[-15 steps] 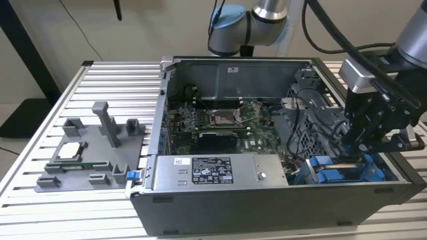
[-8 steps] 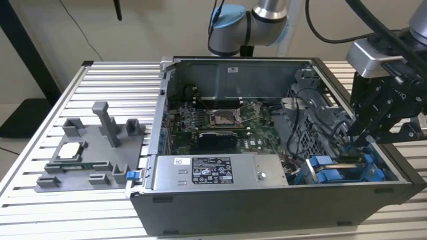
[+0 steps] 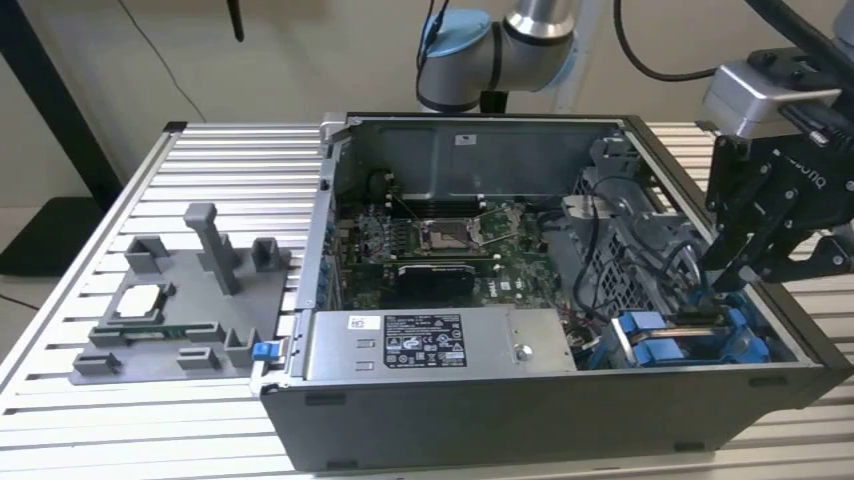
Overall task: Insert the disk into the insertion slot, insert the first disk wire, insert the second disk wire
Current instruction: 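Insert the second disk wire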
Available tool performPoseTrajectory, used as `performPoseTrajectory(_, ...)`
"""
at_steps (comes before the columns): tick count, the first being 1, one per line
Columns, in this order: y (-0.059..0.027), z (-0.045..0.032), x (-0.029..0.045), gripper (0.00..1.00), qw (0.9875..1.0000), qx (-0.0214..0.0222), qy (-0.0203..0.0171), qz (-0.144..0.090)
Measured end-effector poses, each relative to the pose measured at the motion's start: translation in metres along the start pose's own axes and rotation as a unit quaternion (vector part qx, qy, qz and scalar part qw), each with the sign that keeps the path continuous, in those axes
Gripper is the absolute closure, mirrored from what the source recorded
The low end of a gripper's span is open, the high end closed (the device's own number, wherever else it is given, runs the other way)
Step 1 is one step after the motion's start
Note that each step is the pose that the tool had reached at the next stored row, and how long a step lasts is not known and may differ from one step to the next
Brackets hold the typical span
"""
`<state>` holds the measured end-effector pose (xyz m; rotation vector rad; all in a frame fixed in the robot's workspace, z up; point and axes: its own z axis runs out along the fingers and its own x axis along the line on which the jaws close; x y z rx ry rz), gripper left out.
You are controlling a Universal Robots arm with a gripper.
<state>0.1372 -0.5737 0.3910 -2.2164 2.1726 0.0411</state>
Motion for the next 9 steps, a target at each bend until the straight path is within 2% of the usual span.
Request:
performPoseTrajectory(4, -0.0002, -0.0101, -0.0005, 0.0, 1.0, -0.0003, 0.001, 0.0)
performPoseTrajectory(9, -0.0002, -0.0102, -0.0005, 0.0, 1.0, -0.0002, 0.0009, 0.0)
